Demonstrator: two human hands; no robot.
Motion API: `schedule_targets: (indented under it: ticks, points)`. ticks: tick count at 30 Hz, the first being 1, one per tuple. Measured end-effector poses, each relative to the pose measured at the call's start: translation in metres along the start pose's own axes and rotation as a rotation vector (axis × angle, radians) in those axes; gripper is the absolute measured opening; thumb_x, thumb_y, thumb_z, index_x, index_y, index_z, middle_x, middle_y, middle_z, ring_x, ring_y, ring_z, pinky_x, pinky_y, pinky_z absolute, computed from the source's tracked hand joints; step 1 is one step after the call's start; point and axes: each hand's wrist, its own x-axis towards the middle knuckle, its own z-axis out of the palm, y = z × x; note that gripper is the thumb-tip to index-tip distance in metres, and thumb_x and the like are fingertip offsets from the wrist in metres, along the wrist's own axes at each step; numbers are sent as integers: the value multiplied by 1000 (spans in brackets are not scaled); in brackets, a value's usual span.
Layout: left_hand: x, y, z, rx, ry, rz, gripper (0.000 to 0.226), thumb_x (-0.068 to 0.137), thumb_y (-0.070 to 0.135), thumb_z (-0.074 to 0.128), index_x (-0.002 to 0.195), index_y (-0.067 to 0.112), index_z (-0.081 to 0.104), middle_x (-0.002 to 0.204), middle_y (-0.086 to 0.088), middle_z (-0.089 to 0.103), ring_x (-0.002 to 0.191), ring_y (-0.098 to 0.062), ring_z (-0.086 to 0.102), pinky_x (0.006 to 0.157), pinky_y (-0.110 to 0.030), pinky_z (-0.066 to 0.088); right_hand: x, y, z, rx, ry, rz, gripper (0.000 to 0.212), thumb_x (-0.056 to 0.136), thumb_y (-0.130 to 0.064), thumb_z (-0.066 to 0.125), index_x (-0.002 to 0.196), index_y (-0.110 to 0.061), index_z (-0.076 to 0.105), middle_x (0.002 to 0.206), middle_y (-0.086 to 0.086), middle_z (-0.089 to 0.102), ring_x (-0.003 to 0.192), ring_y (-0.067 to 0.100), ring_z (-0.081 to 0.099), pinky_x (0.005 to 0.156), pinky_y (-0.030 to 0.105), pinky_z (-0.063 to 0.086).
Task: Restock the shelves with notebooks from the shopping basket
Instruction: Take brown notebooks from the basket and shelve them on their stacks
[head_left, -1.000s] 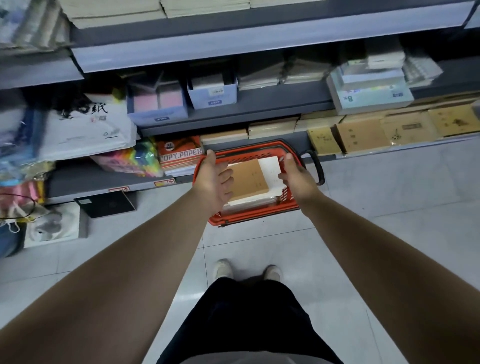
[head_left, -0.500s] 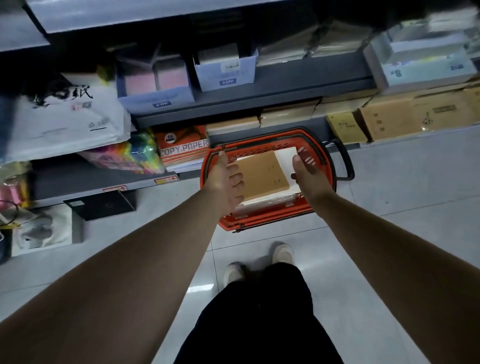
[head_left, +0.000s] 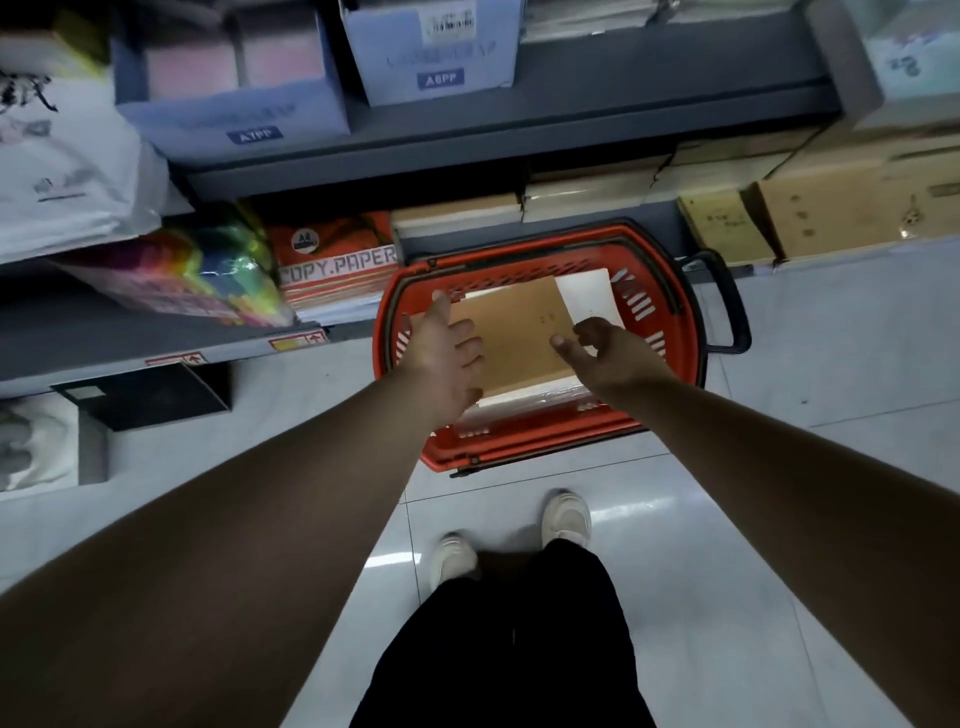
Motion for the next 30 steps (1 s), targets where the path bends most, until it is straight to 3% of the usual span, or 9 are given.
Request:
schedule_targets:
  ticks: [6,12,19,22,26,30]
  points:
    - [41,-19,-7,20,34,-86,78,92,71,23,151,20,33,157,-7,31,144,-26,29,115,-51,15,34,28,34,-265,-77,-61,60,94,-57,43,140,-17,42,141,5,50,123,26,51,98,36,43]
    - [70,-50,-9,-15,145,-98,65,95,65,32,133,17,54,138,-9,52,127,-29,48,108,-52,29,60,42,50,-493,-180,-97,60,97,-36,50,149,-18,25,151,7,33,133,28,38,106,43,41]
    - [105,-67,-4,-124,138,-103,58,93,66,35,122,19,53,141,-9,50,131,-29,45,106,-50,30,93,65,51,-619,-211,-167,59,94,-7,54,147,-14,29,134,13,48,113,29,54,91,41,52]
    - [118,-77,2,-163,120,-81,64,92,68,33,128,18,52,146,-8,46,135,-29,42,104,-48,31,103,75,54,-580,-268,-144,46,98,-10,47,142,-17,35,127,11,53,106,26,56,89,39,51]
    - [131,-86,6,-246,108,-94,71,89,70,37,135,17,49,145,-8,48,135,-28,41,107,-50,29,108,86,65,-612,-293,-176,60,95,-4,53,147,-16,28,137,11,47,119,27,53,98,42,48]
    - [141,-90,8,-342,107,-125,70,89,70,40,132,16,51,134,-6,57,131,-26,46,106,-48,29,116,92,75,-712,-262,-222,55,96,-9,48,147,-12,27,143,12,39,125,28,46,103,40,40]
